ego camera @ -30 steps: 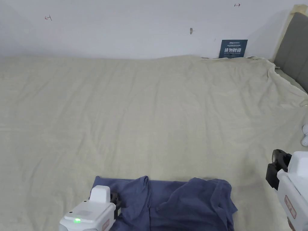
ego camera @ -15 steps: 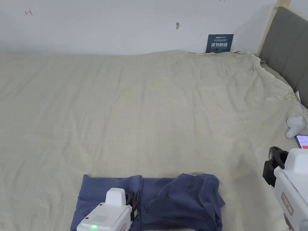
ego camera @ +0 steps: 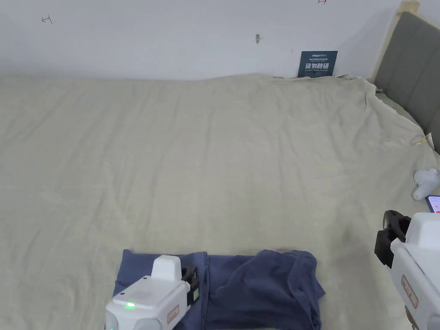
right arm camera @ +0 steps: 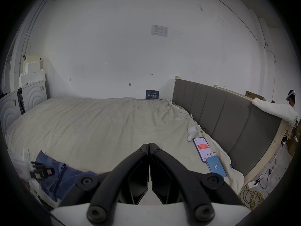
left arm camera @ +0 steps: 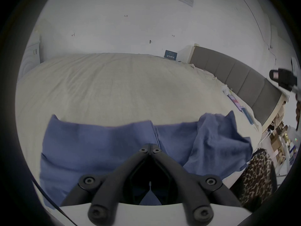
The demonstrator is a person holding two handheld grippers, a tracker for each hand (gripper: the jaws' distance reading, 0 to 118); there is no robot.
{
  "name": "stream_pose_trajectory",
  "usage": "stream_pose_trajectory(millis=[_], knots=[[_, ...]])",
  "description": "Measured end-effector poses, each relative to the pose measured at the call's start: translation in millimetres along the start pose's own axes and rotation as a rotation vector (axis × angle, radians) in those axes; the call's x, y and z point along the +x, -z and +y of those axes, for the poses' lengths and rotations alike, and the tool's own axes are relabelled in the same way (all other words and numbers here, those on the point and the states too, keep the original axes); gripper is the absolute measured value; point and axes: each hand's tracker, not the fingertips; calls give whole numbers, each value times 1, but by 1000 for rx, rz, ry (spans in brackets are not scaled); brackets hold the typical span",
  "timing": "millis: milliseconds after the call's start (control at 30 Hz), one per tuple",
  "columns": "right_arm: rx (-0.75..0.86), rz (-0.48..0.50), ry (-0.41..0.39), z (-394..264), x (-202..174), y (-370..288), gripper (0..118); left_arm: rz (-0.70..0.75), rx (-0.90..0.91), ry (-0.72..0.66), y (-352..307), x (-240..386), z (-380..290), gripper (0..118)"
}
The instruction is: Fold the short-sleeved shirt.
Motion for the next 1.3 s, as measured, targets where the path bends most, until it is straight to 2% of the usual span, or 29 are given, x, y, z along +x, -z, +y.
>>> stream_pose_trajectory(millis=[300,333,367,400,500,533,567,733,833,1000,1033,1100,1167,1233,1300], knots=[[11,33,-11,5,-13,7,0,-19,-93,-116,-53,-82,68,0],[12,36,-13,6,-15,7,0,-17,-107,-132,-56,-94,69,4],[12,38,-15,6,-16,8,0,-28,-127,-155,-57,-106,70,10],[11,39,-16,5,-17,9,0,-31,-163,-175,-58,-116,70,26],[6,47,-22,5,-20,12,0,-18,-212,-221,-54,-142,64,86],[5,48,-24,4,-21,12,0,-10,-224,-243,-51,-148,61,94],[3,50,-25,4,-22,12,0,-8,-231,-259,-49,-155,58,96],[-6,50,-33,2,-22,13,0,-73,-315,-368,-32,-172,36,94],[-12,44,-34,0,-19,14,0,-57,-346,-366,-24,-172,27,79],[-20,29,-36,-1,-13,15,0,-43,-335,-298,-20,-163,24,74],[-19,27,-35,-2,-12,15,0,-50,-332,-288,-19,-161,25,69],[-22,25,-31,2,-17,11,0,-70,-340,-292,-13,-157,26,49],[-24,26,-27,1,-18,11,0,-55,-349,-288,-10,-150,25,45],[-24,26,-27,4,-22,7,0,-30,-347,-257,-10,-149,25,24],[-23,29,-27,5,-23,6,0,-50,-344,-279,-11,-147,26,12]])
